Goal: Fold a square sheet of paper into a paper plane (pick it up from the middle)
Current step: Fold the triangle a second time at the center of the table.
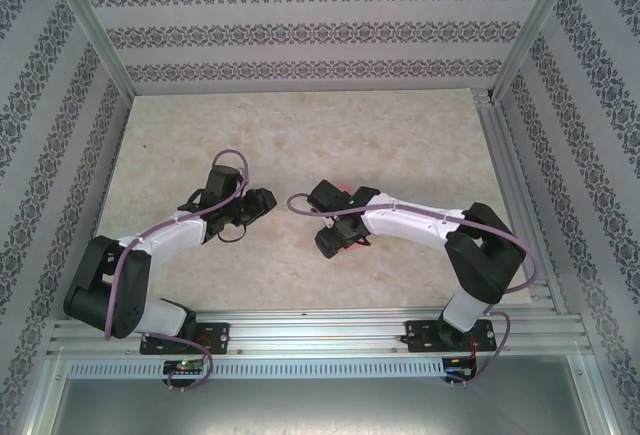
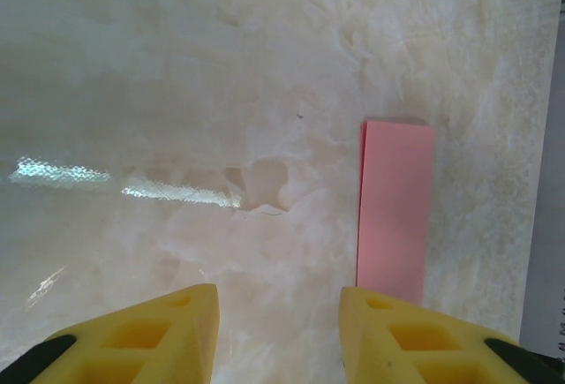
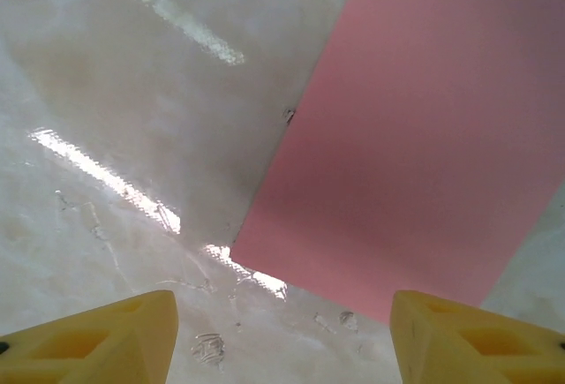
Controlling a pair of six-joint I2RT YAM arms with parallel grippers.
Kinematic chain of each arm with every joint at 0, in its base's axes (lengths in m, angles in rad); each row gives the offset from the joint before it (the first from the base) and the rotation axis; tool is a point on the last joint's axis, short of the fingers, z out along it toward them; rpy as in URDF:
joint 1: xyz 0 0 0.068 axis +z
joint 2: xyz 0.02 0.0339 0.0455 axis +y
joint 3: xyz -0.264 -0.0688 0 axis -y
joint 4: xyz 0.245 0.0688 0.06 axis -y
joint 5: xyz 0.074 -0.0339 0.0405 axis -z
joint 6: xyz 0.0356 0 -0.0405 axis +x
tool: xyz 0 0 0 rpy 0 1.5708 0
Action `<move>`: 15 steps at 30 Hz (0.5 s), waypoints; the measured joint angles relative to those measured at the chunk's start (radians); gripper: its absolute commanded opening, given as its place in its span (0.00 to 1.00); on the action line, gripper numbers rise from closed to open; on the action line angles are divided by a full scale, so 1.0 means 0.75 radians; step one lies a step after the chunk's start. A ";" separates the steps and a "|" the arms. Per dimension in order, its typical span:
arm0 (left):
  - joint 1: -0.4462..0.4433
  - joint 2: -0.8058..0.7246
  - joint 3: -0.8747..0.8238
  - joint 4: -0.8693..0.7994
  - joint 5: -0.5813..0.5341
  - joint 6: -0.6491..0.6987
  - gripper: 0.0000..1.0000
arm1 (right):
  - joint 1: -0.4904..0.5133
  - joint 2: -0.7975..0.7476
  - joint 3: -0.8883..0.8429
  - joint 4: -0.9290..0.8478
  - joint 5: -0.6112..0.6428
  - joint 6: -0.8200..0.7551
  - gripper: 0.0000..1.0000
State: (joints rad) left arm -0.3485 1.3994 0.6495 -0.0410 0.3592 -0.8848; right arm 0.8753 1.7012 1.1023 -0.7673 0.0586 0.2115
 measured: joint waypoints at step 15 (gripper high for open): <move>0.011 -0.004 -0.025 0.005 0.003 -0.010 0.42 | 0.017 0.155 0.083 -0.022 -0.061 0.014 0.54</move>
State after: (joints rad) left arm -0.3405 1.3968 0.6308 -0.0376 0.3611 -0.8925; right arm 0.8883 1.8172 1.1645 -0.7837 0.0132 0.2218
